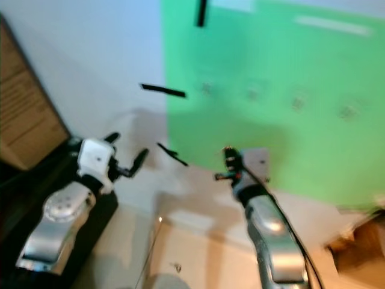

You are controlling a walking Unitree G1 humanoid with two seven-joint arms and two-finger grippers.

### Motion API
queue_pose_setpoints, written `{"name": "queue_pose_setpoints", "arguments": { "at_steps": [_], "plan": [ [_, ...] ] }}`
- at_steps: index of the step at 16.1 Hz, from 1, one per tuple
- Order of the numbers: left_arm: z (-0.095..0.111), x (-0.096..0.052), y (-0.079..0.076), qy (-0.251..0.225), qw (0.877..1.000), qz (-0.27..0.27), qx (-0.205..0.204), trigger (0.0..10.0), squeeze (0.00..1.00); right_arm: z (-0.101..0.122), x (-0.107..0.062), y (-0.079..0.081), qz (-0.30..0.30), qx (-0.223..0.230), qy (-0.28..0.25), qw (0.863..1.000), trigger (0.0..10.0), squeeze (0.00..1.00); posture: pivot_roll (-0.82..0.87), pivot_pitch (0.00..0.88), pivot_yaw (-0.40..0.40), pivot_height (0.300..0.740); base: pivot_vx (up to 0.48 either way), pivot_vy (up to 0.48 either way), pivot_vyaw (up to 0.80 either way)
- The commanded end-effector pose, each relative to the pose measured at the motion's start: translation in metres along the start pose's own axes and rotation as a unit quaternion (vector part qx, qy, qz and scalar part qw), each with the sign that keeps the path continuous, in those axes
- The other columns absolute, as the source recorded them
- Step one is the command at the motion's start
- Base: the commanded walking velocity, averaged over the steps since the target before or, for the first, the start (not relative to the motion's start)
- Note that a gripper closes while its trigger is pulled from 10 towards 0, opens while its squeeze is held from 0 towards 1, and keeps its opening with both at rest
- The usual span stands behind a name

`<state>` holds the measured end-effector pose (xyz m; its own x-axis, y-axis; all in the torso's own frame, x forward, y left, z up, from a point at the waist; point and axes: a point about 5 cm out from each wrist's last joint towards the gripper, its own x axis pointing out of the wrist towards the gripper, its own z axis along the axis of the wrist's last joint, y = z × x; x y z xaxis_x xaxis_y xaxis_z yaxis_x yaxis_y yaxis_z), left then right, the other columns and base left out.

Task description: Hang keys on a hook

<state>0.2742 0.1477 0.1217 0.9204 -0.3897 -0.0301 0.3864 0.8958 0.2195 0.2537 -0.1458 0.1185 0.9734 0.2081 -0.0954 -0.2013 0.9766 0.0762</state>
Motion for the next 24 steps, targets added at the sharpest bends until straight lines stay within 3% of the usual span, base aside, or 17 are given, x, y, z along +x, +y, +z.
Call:
{"name": "queue_pose_setpoints", "arguments": {
  "at_steps": [1, 9, 16, 19, 24],
  "plan": [
    [0.002, -0.005, 0.007, -0.003, 1.0, 0.01, 0.012, 10.0, 0.08, 0.007, 0.003, 0.009, 0.027, 0.007, -0.017, 0.999, 10.0, 0.0, 0.03, 0.0, -0.013, 0.74, 0.27, 0.0, 0.0],
    [0.013, -0.004, 0.01, -0.018, 0.998, -0.044, 0.042, 10.0, 0.06, 0.027, 0.017, 0.029, 0.108, 0.021, -0.047, 0.993, 10.0, 0.0, 0.04, 0.0, -0.017, 0.74, 0.065, 0.0, 0.0],
    [0.026, -0.004, 0.007, -0.036, 0.991, -0.126, 0.035, 10.0, 0.07, 0.052, 0.054, 0.049, 0.148, 0.042, -0.063, 0.986, 10.0, 0.0, 0.04, 0.0, -0.015, 0.74, 0.0, 0.0, 0.0],
    [0.029, -0.008, 0.001, -0.042, 0.985, -0.163, 0.024, 10.0, 0.07, 0.05, 0.069, 0.047, 0.118, 0.052, -0.018, 0.992, 10.0, 0.0, 0.05, 0.0, -0.018, 0.74, 0.0, 0.0, 0.0],
    [0.029, -0.011, 0.002, -0.038, 0.984, -0.171, 0.019, 10.0, 0.07, 0.069, 0.081, 0.035, 0.081, 0.125, -0.051, 0.988, 10.0, 0.0, 0.05, 0.0, -0.023, 0.74, 0.0, 0.0, 0.0]
  ]
}}
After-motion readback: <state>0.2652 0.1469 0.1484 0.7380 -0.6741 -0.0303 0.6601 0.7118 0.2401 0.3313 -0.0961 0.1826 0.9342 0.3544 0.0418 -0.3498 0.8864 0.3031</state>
